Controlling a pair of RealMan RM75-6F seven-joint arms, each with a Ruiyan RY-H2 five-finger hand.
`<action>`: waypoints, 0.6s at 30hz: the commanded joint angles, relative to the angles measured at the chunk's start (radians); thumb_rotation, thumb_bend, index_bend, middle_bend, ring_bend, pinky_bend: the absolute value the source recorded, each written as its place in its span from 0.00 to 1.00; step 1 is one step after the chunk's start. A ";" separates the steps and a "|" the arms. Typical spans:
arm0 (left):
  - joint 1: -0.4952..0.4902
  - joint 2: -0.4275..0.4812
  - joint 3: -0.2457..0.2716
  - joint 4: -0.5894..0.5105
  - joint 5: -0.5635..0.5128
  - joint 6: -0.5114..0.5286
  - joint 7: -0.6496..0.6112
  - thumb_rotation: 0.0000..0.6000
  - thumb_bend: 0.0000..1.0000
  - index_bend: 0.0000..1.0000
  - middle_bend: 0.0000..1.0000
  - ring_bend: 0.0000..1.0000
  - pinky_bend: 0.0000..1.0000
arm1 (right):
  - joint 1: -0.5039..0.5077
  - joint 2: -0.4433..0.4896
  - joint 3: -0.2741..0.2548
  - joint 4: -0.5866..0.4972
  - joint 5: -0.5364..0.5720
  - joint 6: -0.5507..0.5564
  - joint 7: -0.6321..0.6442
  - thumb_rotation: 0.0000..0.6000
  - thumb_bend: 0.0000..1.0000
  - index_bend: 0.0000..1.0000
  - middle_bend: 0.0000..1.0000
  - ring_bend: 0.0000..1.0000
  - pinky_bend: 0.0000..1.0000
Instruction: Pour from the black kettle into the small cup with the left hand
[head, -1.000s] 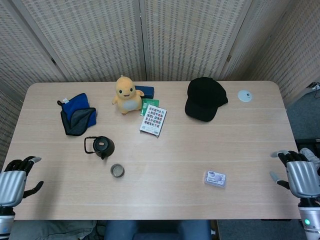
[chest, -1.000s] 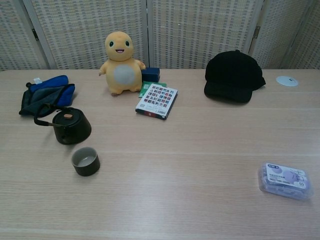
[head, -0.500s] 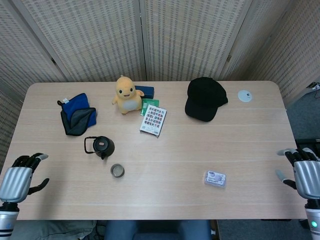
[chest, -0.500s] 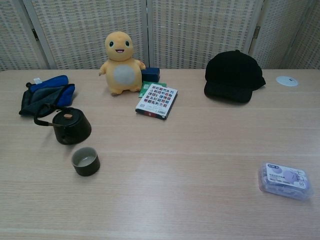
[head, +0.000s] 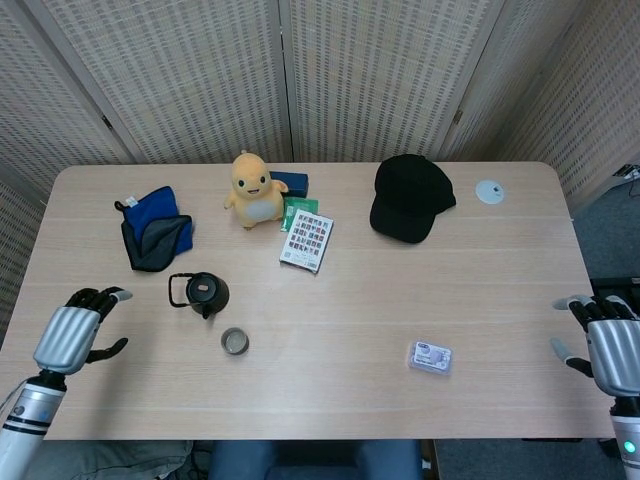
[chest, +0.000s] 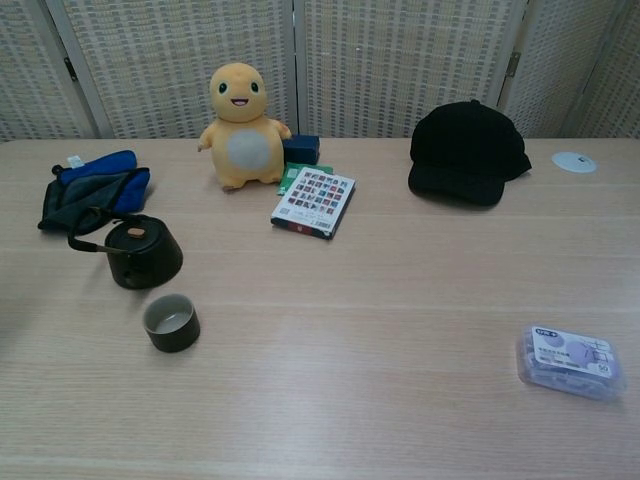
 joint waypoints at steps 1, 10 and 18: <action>-0.054 -0.026 -0.007 0.052 0.016 -0.050 -0.048 1.00 0.22 0.25 0.24 0.31 0.19 | 0.001 0.003 0.000 -0.002 -0.001 -0.001 -0.001 1.00 0.17 0.38 0.38 0.31 0.38; -0.177 -0.071 0.011 0.182 0.070 -0.171 -0.134 1.00 0.22 0.25 0.21 0.30 0.19 | 0.000 0.014 -0.002 -0.011 -0.004 -0.002 -0.003 1.00 0.17 0.38 0.38 0.31 0.38; -0.275 -0.054 0.019 0.197 0.031 -0.339 -0.100 1.00 0.22 0.18 0.14 0.03 0.04 | -0.007 0.019 -0.005 -0.015 -0.002 0.003 -0.004 1.00 0.17 0.38 0.38 0.31 0.38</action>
